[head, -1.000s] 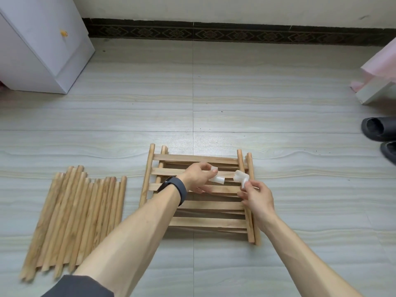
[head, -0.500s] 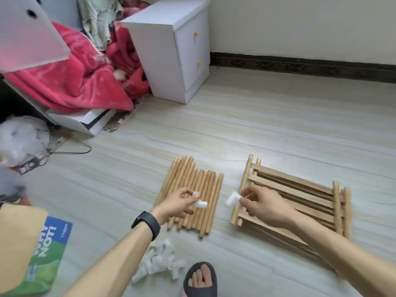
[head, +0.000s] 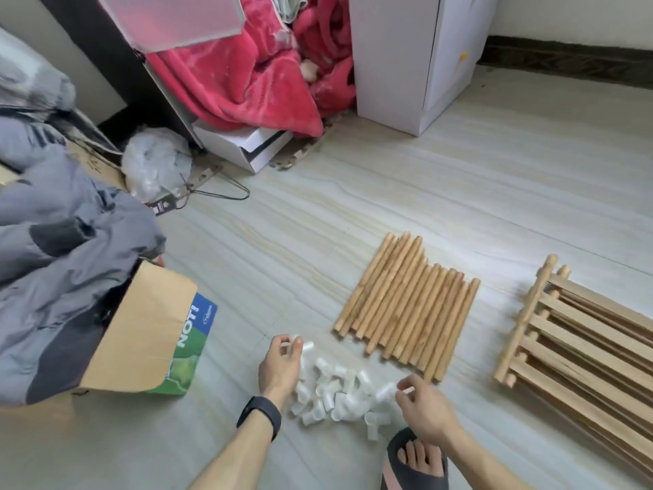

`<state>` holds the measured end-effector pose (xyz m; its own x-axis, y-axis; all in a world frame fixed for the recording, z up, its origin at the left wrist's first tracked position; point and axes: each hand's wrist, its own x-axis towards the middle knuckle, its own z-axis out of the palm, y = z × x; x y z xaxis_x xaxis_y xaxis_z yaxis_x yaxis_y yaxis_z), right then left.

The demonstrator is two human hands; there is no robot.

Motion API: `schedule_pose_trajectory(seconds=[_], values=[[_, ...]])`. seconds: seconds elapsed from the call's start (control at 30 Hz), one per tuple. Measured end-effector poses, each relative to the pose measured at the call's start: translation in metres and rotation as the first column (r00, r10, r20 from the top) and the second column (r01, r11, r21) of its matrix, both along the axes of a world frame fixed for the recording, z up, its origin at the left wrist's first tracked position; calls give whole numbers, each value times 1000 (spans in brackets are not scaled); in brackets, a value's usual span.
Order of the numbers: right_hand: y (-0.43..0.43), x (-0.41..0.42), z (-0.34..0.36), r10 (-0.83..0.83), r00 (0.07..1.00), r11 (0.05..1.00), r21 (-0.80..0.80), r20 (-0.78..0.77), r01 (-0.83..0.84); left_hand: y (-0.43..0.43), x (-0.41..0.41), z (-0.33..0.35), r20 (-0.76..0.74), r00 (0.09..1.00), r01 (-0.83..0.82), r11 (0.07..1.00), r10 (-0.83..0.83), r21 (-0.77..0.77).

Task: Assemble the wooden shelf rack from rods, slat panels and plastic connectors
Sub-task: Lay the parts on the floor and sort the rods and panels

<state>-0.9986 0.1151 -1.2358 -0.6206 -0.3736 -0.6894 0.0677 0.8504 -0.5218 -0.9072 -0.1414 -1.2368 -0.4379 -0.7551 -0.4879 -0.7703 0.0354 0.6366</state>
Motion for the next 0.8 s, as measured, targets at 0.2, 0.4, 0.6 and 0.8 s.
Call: schedule_pose_trajectory(seconds=[0.2, 0.4, 0.6, 0.8], values=[[-10, 13, -23, -112, 993, 993, -32, 27, 113, -6, -7, -17, 168, 969, 179, 983, -181, 31], [-18, 17, -21, 124, 980, 992, -9, 153, -124, 5, -4, -25, 240, 909, 346, 938, -342, 26], [-19, 5, -5, 188, 979, 981, 22, 82, -190, 9, -12, -5, 315, 871, 415, 908, -376, -63], [8, -51, 50, 376, 922, 921, 149, -94, -360, 40, -61, 31, 178, 848, 527, 833, -500, -168]])
